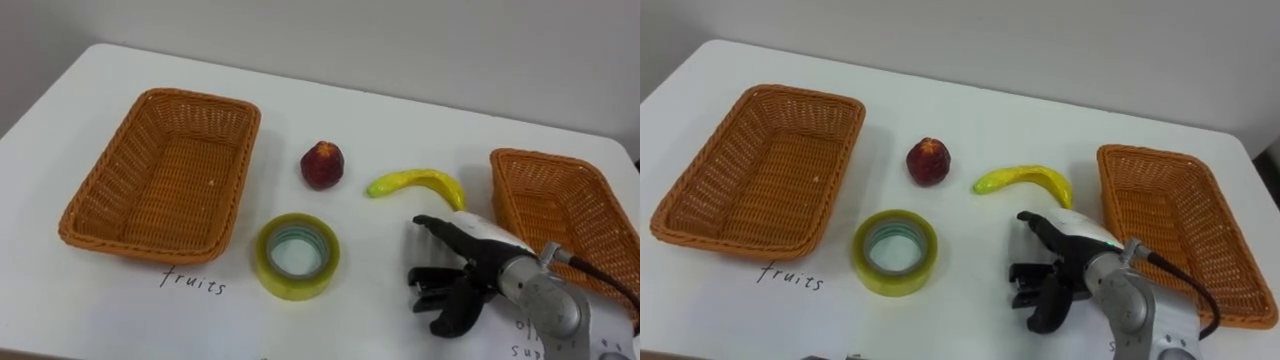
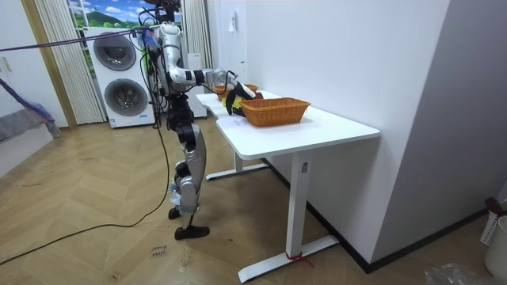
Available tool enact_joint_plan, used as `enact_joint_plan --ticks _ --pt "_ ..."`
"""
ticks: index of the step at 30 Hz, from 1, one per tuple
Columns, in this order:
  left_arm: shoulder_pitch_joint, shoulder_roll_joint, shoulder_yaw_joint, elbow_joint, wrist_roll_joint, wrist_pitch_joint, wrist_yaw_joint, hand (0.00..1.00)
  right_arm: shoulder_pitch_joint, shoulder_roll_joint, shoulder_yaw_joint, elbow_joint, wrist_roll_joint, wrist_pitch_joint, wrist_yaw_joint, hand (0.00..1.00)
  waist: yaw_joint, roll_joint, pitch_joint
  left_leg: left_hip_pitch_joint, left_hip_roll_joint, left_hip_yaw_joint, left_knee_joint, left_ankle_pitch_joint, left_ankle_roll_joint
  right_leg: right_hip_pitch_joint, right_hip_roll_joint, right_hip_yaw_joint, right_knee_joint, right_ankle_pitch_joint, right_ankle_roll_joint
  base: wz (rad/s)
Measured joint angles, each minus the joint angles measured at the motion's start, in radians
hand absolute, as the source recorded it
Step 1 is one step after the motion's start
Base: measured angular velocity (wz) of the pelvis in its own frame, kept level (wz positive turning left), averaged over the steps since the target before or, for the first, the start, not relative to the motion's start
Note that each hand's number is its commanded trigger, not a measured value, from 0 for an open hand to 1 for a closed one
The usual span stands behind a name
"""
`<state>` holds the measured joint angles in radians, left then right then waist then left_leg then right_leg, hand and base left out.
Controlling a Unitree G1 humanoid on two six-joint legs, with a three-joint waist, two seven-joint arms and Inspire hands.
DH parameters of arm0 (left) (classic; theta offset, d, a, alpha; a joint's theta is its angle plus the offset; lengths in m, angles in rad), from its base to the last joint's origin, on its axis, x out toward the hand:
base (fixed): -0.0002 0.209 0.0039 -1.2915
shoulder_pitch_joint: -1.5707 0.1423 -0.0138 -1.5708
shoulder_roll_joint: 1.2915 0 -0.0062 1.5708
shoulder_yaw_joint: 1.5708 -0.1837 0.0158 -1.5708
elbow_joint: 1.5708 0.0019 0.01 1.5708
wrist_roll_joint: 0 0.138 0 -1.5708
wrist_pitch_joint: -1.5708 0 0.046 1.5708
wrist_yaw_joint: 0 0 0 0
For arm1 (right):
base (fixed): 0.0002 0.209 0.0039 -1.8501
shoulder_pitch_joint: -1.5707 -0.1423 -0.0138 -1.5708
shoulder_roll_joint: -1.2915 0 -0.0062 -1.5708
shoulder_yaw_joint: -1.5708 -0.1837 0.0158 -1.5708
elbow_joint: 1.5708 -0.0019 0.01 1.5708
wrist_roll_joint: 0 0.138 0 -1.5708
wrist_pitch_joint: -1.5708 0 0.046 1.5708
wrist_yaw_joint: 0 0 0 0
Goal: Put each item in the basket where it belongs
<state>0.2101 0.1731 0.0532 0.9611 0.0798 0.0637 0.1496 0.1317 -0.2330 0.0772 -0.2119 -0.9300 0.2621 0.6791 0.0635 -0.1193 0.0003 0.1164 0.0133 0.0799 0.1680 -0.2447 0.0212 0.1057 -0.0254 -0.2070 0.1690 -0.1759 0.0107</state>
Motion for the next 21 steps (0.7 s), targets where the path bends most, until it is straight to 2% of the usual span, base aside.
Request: enact_joint_plan --ticks 1,2,9,14,16,21 --pt "0.000 0.000 0.000 0.000 0.000 0.000 0.001 0.00 0.000 0.000 0.000 0.000 0.000 0.000 -0.001 0.57 0.000 0.000 0.0000 0.000 0.000 0.000 0.000 0.000 0.000 0.000 0.000 0.000 0.000 0.000 0.000 0.00" --pt "0.000 0.000 0.000 0.000 0.000 0.000 0.003 0.00 0.002 0.000 0.001 0.001 0.002 0.000 -0.004 1.00 0.000 0.001 -0.0002 0.001 0.000 0.000 0.000 0.000 0.000 0.001 0.000 0.001 0.000 0.000 0.000 0.00" --pt "0.004 0.000 0.000 0.000 -0.004 0.001 0.024 0.00 0.008 -0.002 0.000 0.010 0.021 0.000 -0.001 1.00 0.000 0.007 -0.0006 0.018 0.001 0.000 -0.006 0.000 0.000 0.014 0.002 0.007 -0.001 0.000 0.000 -0.01" --pt "0.019 0.001 0.001 -0.023 0.001 0.003 0.034 0.00 -0.014 0.020 0.000 0.057 0.021 0.006 -0.070 1.00 0.002 0.009 -0.0015 0.019 0.006 0.000 -0.005 0.000 0.000 0.014 0.004 0.012 0.000 0.000 0.000 -0.02" --pt "0.028 0.003 0.002 -0.032 0.001 0.003 0.035 0.00 -0.026 0.021 0.000 0.072 0.015 0.017 -0.088 1.00 0.007 0.008 -0.0018 0.018 0.005 -0.002 -0.006 0.000 0.000 0.014 0.005 0.013 0.000 0.000 0.000 0.03" --pt "0.029 0.003 0.001 -0.032 0.001 0.009 0.036 0.00 -0.040 0.021 0.002 0.102 0.010 0.015 -0.132 1.00 0.009 0.008 -0.0026 0.017 0.004 -0.011 -0.001 0.000 -0.001 0.014 0.008 0.015 -0.002 0.000 -0.001 0.05"
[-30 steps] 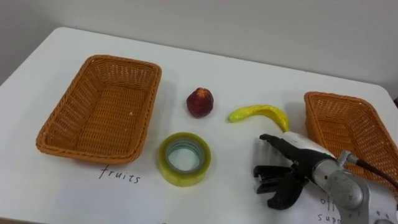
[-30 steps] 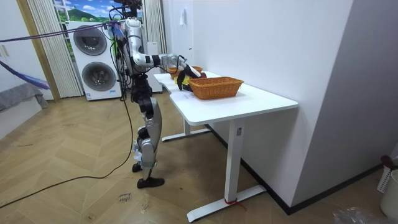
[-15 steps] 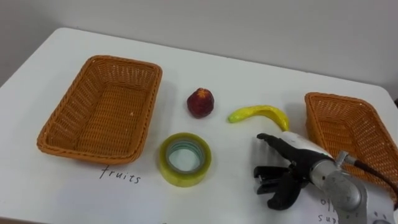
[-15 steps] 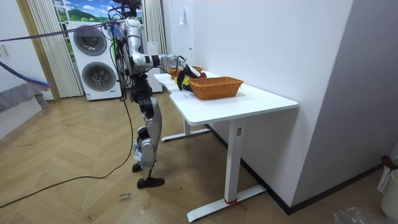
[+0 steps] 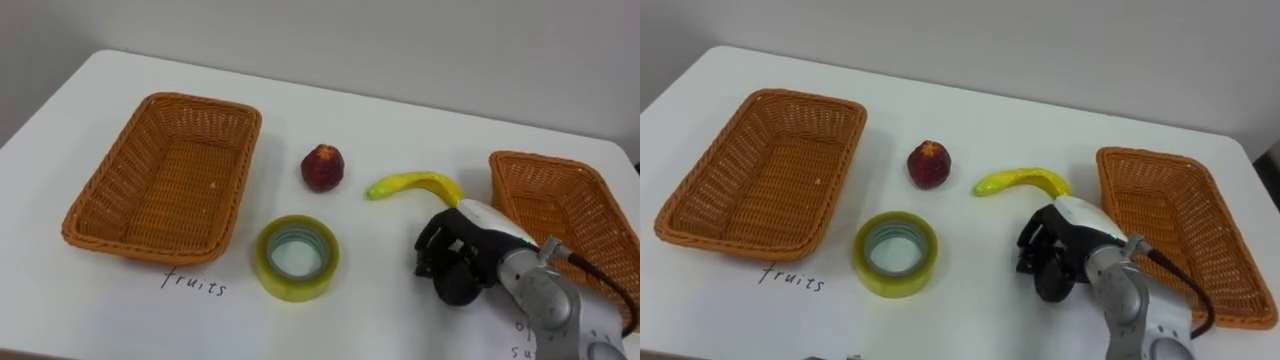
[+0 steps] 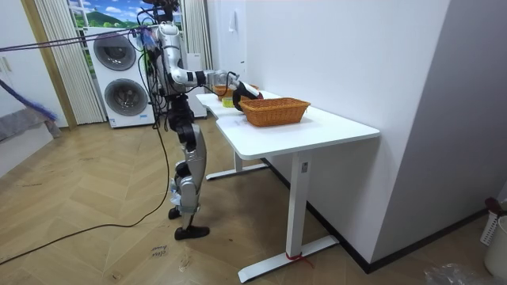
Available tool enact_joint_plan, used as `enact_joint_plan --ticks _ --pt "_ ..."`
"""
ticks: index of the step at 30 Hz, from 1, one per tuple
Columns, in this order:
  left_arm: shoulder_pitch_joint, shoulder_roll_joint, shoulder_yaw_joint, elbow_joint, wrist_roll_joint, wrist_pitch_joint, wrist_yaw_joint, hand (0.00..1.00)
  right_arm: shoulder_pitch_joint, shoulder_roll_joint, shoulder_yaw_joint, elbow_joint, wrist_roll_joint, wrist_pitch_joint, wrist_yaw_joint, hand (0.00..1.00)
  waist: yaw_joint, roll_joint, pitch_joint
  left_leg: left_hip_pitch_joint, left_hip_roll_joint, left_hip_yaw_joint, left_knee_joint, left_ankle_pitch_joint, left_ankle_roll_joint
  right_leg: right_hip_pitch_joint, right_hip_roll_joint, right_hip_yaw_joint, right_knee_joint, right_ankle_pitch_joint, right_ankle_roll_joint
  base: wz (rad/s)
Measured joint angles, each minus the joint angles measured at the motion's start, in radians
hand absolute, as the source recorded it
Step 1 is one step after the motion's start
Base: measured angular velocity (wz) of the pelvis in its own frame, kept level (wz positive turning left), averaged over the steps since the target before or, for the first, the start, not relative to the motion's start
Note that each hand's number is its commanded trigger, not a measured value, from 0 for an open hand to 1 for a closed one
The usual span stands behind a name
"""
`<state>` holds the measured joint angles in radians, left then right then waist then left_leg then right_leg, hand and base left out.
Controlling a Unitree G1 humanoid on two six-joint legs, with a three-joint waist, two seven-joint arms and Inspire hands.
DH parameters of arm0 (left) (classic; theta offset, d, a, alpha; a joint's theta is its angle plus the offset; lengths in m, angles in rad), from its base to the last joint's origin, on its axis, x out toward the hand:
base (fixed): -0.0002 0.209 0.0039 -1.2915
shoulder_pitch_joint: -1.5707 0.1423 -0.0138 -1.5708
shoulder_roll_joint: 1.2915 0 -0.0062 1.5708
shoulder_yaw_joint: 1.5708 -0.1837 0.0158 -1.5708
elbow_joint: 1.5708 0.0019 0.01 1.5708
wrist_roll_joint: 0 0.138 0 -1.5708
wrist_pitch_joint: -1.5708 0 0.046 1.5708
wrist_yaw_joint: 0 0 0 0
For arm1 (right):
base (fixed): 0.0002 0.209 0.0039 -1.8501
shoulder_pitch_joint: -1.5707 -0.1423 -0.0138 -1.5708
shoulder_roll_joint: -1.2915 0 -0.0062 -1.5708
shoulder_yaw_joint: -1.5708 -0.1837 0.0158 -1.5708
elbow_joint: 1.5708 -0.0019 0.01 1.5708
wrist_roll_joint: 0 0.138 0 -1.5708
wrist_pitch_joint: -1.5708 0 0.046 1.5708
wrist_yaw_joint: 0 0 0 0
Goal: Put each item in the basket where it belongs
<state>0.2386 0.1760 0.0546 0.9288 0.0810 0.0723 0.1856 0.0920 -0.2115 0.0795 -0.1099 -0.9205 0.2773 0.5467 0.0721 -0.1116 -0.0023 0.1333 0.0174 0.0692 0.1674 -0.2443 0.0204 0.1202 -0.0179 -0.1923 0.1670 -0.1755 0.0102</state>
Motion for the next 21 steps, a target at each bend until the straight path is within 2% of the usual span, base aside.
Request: enact_joint_plan --ticks 21 --pt "-0.005 0.000 -0.001 -0.002 -0.004 0.002 0.003 0.00 0.009 0.001 0.017 -0.023 0.015 0.001 0.013 1.00 -0.007 0.001 -0.0025 -0.002 -0.003 -0.008 -0.003 0.002 -0.001 0.002 -0.001 0.004 0.000 0.000 0.000 0.01"
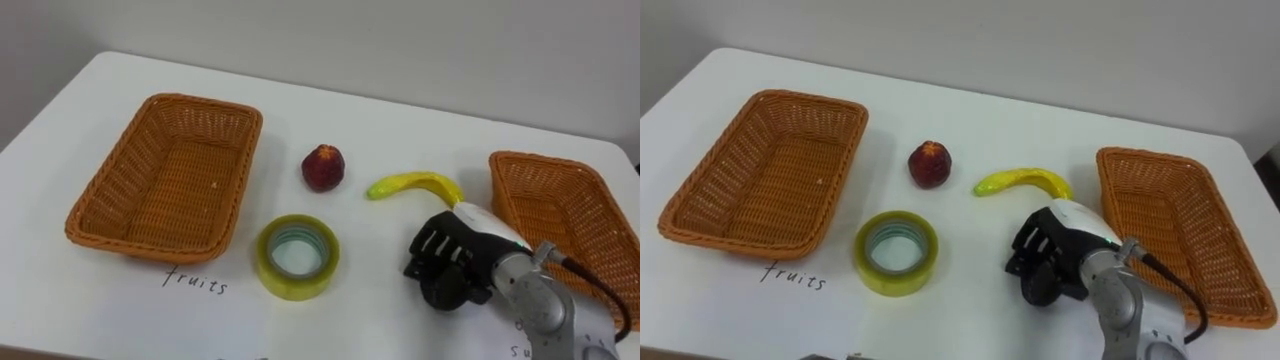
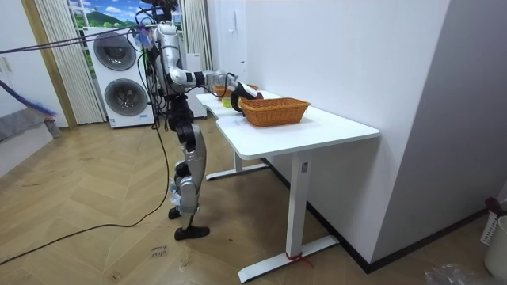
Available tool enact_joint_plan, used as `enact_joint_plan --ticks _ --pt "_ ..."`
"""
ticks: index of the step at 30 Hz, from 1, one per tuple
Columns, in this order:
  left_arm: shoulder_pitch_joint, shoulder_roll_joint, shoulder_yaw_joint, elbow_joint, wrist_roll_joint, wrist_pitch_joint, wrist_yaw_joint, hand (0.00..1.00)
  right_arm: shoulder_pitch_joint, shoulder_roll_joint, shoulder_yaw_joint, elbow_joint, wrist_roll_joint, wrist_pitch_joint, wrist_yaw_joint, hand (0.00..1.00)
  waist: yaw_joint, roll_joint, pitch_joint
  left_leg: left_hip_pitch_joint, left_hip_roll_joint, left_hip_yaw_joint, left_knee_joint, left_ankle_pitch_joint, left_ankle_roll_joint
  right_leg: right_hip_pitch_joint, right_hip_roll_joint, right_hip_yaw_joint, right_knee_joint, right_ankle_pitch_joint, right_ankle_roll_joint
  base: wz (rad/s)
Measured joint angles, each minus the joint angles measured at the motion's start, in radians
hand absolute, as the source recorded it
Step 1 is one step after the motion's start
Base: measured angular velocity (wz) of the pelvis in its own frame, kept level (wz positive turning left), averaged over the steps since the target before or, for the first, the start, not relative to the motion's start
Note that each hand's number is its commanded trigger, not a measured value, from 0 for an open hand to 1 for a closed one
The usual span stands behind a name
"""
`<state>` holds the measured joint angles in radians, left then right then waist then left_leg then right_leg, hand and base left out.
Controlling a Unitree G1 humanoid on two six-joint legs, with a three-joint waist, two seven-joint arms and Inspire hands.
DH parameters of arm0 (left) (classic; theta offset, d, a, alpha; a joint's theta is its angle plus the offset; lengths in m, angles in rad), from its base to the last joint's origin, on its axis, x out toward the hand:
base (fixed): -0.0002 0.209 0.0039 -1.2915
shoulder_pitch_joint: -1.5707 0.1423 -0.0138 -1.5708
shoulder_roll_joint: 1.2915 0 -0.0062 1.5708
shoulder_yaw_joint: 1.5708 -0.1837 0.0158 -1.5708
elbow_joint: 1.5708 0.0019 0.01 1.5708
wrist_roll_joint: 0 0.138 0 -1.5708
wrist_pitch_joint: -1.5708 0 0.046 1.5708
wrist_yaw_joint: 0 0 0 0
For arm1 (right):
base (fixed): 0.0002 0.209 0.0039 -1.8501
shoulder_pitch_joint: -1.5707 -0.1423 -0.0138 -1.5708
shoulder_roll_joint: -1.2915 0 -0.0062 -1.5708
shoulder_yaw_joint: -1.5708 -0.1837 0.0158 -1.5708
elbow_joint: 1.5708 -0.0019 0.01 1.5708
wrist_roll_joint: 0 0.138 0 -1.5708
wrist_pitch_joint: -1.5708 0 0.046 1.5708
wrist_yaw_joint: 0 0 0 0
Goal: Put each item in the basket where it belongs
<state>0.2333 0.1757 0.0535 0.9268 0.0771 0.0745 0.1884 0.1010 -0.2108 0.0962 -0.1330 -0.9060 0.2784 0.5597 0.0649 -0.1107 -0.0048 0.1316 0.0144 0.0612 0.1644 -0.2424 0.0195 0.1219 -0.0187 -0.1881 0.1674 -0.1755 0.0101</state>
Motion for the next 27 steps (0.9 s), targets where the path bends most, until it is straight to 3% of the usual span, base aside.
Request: enact_joint_plan --ticks 12,19,27 --pt "-0.008 -0.009 0.002 0.026 0.004 -0.002 -0.006 0.00 0.016 0.000 -0.002 -0.083 0.026 -0.007 0.048 1.00 -0.004 0.013 0.0001 -0.009 0.000 0.020 -0.011 0.001 0.001 -0.024 0.002 0.023 0.000 0.000 0.000 -0.04" --pt "-0.001 -0.009 0.019 0.044 0.005 -0.005 -0.028 0.00 0.016 0.000 -0.019 -0.151 0.097 -0.045 0.050 1.00 -0.008 0.017 0.0024 -0.010 0.000 0.021 -0.010 0.003 0.001 -0.026 0.001 0.024 -0.004 0.000 0.000 0.00" --pt "0.003 -0.011 0.053 0.050 0.023 -0.043 -0.038 0.00 0.015 0.000 -0.125 -0.272 0.204 -0.136 -0.023 1.00 -0.008 0.017 0.0072 -0.012 0.000 0.021 -0.012 0.003 0.000 -0.021 0.004 0.051 -0.018 0.000 0.000 0.00"
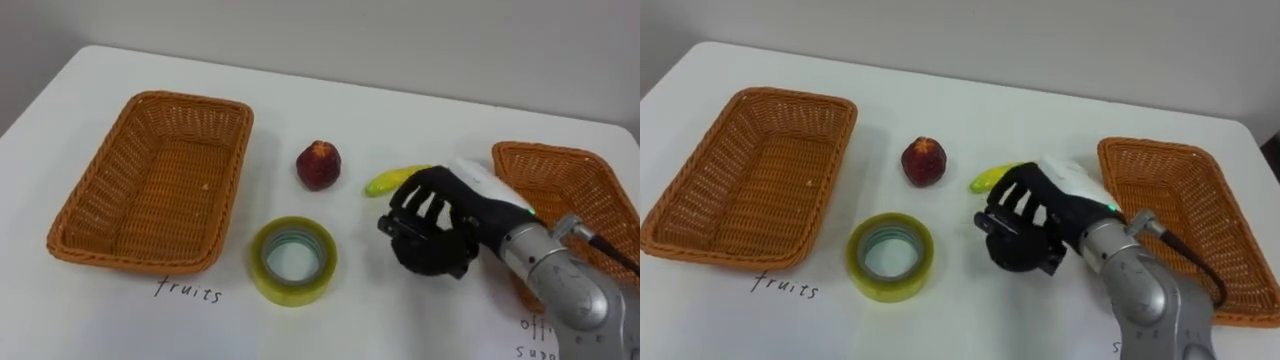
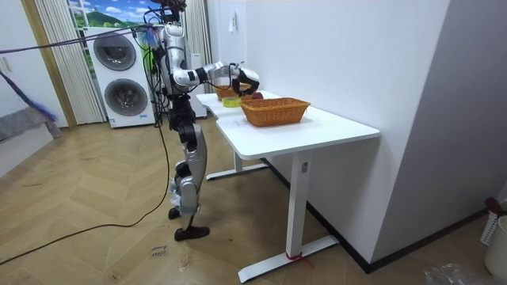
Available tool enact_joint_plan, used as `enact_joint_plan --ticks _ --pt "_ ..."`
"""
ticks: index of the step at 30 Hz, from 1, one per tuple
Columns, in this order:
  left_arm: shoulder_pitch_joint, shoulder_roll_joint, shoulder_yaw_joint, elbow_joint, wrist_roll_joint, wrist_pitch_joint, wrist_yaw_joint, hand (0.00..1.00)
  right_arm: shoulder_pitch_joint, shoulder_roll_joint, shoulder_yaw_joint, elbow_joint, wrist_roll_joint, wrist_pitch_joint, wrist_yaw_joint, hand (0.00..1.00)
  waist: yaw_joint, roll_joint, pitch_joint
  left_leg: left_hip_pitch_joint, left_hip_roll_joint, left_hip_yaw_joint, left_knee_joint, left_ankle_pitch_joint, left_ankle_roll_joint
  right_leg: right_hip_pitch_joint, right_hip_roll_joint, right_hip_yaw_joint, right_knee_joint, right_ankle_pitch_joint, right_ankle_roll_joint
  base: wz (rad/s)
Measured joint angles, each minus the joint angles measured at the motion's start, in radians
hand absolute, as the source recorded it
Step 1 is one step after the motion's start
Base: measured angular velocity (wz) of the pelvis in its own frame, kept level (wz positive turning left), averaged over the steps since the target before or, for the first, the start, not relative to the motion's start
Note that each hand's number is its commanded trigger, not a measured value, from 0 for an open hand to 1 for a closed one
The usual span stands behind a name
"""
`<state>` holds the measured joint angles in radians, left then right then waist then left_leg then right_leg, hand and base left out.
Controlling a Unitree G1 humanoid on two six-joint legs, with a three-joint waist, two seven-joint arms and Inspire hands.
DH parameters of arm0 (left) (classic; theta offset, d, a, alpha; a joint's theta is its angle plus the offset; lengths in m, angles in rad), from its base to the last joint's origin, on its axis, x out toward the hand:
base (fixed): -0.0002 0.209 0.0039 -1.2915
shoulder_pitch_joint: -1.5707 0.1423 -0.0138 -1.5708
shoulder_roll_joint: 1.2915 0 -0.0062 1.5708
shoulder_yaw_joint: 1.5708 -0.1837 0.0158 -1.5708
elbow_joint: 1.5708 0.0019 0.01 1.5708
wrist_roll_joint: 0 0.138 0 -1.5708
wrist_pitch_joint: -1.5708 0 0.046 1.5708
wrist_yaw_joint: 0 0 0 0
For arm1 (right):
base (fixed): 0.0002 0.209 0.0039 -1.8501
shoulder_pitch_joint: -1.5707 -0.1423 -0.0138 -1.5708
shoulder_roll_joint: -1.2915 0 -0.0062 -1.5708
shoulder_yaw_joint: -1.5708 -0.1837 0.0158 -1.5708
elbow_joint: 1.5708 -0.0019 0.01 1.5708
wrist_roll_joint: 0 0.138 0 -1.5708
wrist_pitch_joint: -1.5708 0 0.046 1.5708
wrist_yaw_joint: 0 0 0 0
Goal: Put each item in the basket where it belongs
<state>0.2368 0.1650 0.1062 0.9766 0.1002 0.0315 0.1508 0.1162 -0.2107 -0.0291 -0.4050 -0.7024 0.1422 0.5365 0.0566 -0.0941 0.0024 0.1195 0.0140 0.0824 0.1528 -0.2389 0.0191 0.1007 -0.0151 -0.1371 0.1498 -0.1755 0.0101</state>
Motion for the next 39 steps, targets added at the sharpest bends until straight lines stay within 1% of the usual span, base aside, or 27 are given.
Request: enact_joint_plan --ticks 2,3,6,8,13,19,23,25,27,29,32,35,37,39 --pt "0.000 -0.005 0.004 0.004 0.000 -0.010 0.004 0.00 -0.001 0.000 -0.018 -0.002 0.017 -0.013 -0.021 1.00 0.000 0.000 0.0013 0.000 0.000 0.001 0.000 0.000 0.000 -0.001 0.000 0.001 0.000 0.000 0.000 0.00" --pt "-0.004 -0.012 0.012 0.011 -0.001 -0.012 0.009 0.00 -0.001 0.000 -0.028 -0.005 0.029 -0.017 -0.029 1.00 0.000 -0.001 0.0015 -0.002 0.000 0.002 0.000 0.000 0.000 -0.003 -0.001 0.003 0.001 0.000 0.000 -0.04" --pt "-0.010 -0.023 0.015 0.046 -0.009 -0.018 0.012 0.00 -0.001 0.000 -0.035 -0.024 0.036 -0.020 -0.054 1.00 0.001 -0.002 0.0016 -0.004 0.006 0.014 0.000 0.000 0.000 -0.010 0.000 0.014 0.003 0.000 0.000 -0.09" --pt "-0.012 -0.028 0.023 0.067 -0.010 -0.018 0.012 0.00 -0.001 -0.001 -0.036 -0.051 0.040 -0.022 -0.070 1.00 0.000 -0.002 0.0016 -0.003 0.006 0.019 0.001 0.000 0.000 -0.010 0.002 0.020 0.003 0.000 0.000 -0.08" --pt "-0.007 -0.028 0.059 0.112 -0.011 -0.031 0.012 0.00 -0.001 0.000 -0.071 -0.081 0.087 -0.058 -0.141 1.00 -0.019 -0.008 -0.0011 -0.003 0.006 0.021 0.002 0.000 0.000 -0.009 0.002 0.021 0.003 0.000 -0.001 0.00" --pt "-0.006 -0.031 0.089 0.127 -0.009 -0.033 0.013 0.00 -0.001 0.000 -0.111 -0.081 0.134 -0.061 -0.206 1.00 -0.028 -0.012 -0.0025 -0.003 0.006 0.021 0.002 0.000 0.000 -0.009 0.002 0.020 0.003 0.000 0.000 0.00" --pt "-0.003 -0.031 0.107 0.131 -0.007 -0.033 0.012 0.00 -0.001 -0.002 -0.159 -0.081 0.156 -0.067 -0.284 1.00 -0.031 -0.018 -0.0027 -0.004 0.004 0.022 0.002 0.000 0.000 -0.011 0.002 0.007 0.004 0.000 -0.001 0.00" --pt "0.000 -0.030 0.106 0.134 -0.007 -0.032 0.012 0.00 -0.001 -0.003 -0.168 -0.080 0.155 -0.070 -0.347 1.00 -0.042 -0.022 -0.0028 -0.006 0.004 0.022 0.002 0.000 0.000 -0.010 0.001 0.002 0.003 0.000 -0.001 0.04" --pt "0.003 -0.026 0.107 0.136 -0.007 -0.032 0.011 0.00 -0.001 -0.003 -0.169 -0.078 0.153 -0.077 -0.384 1.00 -0.053 -0.024 -0.0027 -0.007 0.004 0.022 0.002 0.000 0.000 -0.011 0.001 -0.001 0.003 0.000 -0.001 0.04" --pt "0.003 -0.024 0.108 0.138 -0.005 -0.032 0.008 0.00 -0.001 -0.007 -0.190 -0.074 0.151 -0.090 -0.399 1.00 -0.058 -0.025 -0.0030 -0.007 0.004 0.022 0.002 0.000 0.000 -0.010 0.000 -0.002 0.003 0.000 -0.001 0.00" --pt "0.008 -0.019 0.108 0.138 0.003 -0.031 -0.002 0.00 -0.014 -0.020 -0.227 -0.042 0.151 -0.090 -0.432 1.00 -0.067 -0.028 -0.0022 -0.006 0.006 0.022 0.003 0.000 0.000 -0.010 -0.002 -0.002 0.003 0.001 -0.001 0.00" --pt "0.014 -0.018 0.108 0.137 0.003 -0.028 -0.007 0.00 -0.020 -0.023 -0.248 0.005 0.152 -0.097 -0.461 1.00 -0.079 -0.027 -0.0020 -0.003 0.007 0.024 0.005 0.000 0.000 -0.009 -0.002 0.001 0.003 0.001 0.000 -0.02" --pt "0.015 -0.019 0.108 0.137 0.003 -0.028 -0.007 0.00 -0.019 -0.023 -0.266 0.031 0.152 -0.096 -0.470 1.00 -0.079 -0.025 -0.0012 -0.003 0.008 0.028 0.006 0.000 0.000 -0.011 -0.002 0.006 0.004 0.001 -0.001 -0.06" --pt "0.016 -0.022 0.108 0.137 0.004 -0.025 -0.006 0.00 -0.017 -0.024 -0.280 0.052 0.151 -0.096 -0.486 1.00 -0.087 -0.018 0.0005 -0.005 0.008 0.029 0.008 0.000 0.000 -0.012 -0.001 0.007 0.005 0.001 -0.001 0.00"
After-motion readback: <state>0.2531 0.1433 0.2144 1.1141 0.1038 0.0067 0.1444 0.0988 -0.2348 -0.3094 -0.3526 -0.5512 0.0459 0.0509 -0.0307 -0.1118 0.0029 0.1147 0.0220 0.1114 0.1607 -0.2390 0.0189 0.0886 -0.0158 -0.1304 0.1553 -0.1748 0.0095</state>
